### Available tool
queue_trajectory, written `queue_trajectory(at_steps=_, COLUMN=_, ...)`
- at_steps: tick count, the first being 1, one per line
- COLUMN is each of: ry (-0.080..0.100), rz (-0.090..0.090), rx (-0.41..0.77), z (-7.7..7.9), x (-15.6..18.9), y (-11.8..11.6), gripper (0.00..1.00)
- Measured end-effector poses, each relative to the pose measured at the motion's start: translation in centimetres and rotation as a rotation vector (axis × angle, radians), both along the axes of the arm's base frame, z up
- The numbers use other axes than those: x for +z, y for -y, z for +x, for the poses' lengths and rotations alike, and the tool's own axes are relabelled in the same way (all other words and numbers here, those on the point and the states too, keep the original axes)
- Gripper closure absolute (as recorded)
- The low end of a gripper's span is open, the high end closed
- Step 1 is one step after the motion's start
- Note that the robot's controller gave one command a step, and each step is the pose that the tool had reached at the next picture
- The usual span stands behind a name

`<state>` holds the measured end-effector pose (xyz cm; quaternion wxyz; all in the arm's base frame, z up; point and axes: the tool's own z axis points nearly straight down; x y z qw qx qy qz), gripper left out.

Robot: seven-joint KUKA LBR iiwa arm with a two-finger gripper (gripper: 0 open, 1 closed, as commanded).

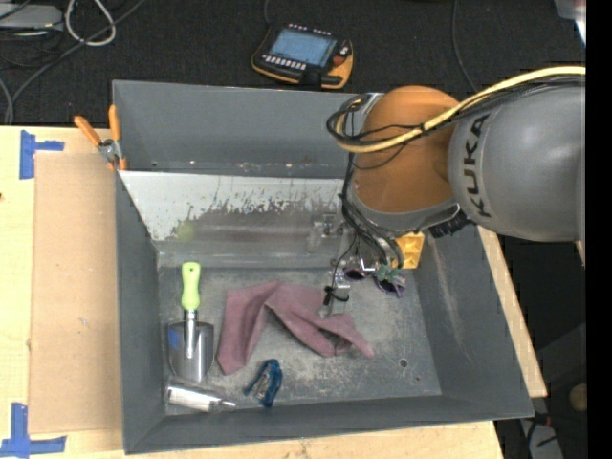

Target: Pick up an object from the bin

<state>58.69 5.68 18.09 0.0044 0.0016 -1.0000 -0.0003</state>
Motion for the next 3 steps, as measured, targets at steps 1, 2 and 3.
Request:
queue_trajectory(at_steps=1, ry=0.007, rz=0.0, rx=-0.002, z=0.2, x=0.4, y=0.0, gripper=0.0)
queue_trajectory(at_steps=2, ry=0.006, rz=0.0, rx=-0.232, z=0.0, x=-8.5, y=-0.4, gripper=0.0)
queue_trajectory(at_steps=3, ry=0.008, rz=-0.001, rx=-0.237, z=-0.2, x=-5.9, y=-0.7, gripper=0.0)
